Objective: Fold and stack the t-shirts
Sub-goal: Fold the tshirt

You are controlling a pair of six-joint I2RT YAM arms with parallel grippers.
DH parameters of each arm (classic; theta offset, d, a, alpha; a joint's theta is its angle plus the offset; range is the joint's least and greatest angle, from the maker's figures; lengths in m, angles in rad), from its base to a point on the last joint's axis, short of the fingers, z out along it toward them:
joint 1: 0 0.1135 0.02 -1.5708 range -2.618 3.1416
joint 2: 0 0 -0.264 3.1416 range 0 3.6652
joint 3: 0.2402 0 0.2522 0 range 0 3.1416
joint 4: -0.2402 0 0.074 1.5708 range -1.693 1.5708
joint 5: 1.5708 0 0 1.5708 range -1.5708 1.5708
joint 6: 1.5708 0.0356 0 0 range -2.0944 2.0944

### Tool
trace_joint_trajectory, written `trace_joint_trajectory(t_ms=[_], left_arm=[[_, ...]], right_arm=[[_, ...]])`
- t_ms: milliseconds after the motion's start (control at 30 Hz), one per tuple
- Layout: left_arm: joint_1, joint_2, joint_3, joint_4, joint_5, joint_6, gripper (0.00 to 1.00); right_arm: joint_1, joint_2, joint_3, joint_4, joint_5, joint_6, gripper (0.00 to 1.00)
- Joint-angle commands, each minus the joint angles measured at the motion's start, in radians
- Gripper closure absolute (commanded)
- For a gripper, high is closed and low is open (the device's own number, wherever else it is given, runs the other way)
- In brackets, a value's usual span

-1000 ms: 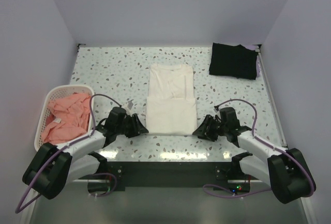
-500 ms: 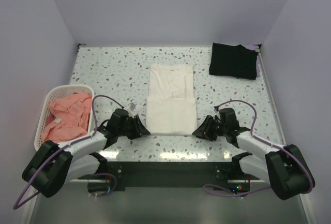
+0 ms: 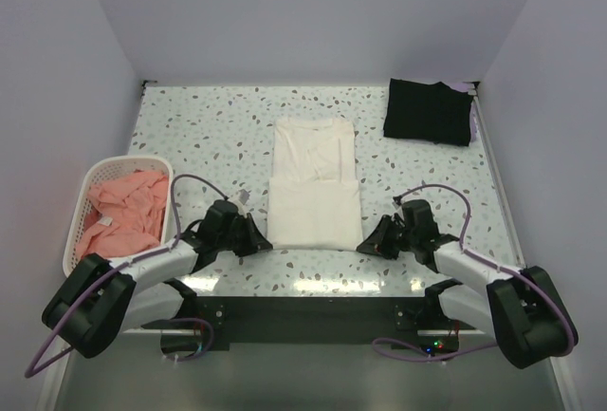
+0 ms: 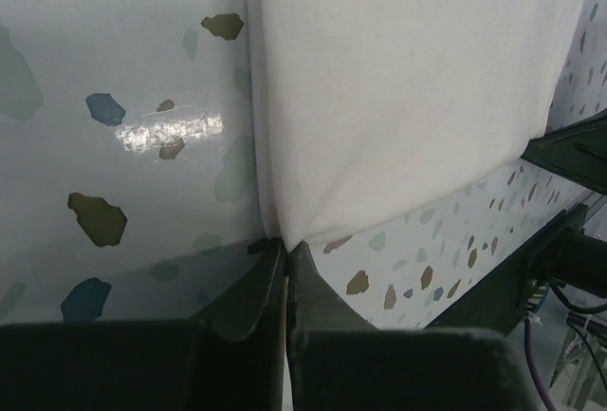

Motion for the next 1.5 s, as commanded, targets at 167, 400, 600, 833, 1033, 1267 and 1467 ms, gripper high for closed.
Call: trace_joint_trajectory(t_ms=[167, 400, 600, 833, 1033, 1267, 1467], left_arm=[[-0.056, -0.08, -0.022, -0.046, -0.043, -0.007, 1.0], [-0.082, -0.25, -0.042, -0.189, -0.055, -0.029, 1.0], [-0.082, -0.355, 0.028, -0.314, -0.077, -0.018, 1.0], [-0.078, -0.255, 0.218, -0.354, -0.088, 0.022, 1.0], [0.0, -0.116, 0.416, -0.368, -0.013, 0.07, 1.0], [0.095, 0.118, 0.636, -0.348, 0.07, 0.102, 1.0], [0.175, 0.313, 0.823, -0.283, 0.113, 0.091, 1.0]], right_arm=[[0.004, -0.123, -0.032, -0.109, -0.013, -0.051, 0.98], [0.004, -0.328, -0.047, -0.302, -0.058, -0.086, 1.0], [0.004, -0.499, 0.063, -0.465, -0.029, -0.111, 1.0], [0.004, -0.356, 0.252, -0.448, 0.011, -0.145, 1.0], [0.004, -0.198, 0.419, -0.391, 0.053, -0.143, 1.0], [-0.031, 0.033, 0.6, -0.281, 0.048, -0.138, 1.0], [-0.103, 0.279, 0.798, -0.204, 0.03, -0.119, 1.0]])
